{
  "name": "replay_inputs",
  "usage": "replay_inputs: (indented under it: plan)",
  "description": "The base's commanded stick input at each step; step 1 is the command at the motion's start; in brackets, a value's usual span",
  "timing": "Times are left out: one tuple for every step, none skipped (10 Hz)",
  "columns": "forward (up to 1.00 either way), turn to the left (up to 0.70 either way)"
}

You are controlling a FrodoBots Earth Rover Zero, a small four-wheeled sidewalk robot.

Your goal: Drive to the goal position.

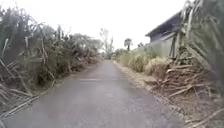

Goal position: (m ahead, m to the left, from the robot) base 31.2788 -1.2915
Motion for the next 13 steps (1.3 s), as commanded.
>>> replay_inputs:
  plan:
    - [1.00,0.00]
    - [1.00,0.00]
    - [1.00,0.00]
    - [1.00,0.00]
    - [1.00,0.00]
    - [1.00,0.00]
    - [1.00,0.00]
    - [1.00,0.00]
    - [1.00,0.00]
    - [1.00,0.00]
    - [1.00,0.00]
    - [1.00,0.00]
    - [1.00,0.00]
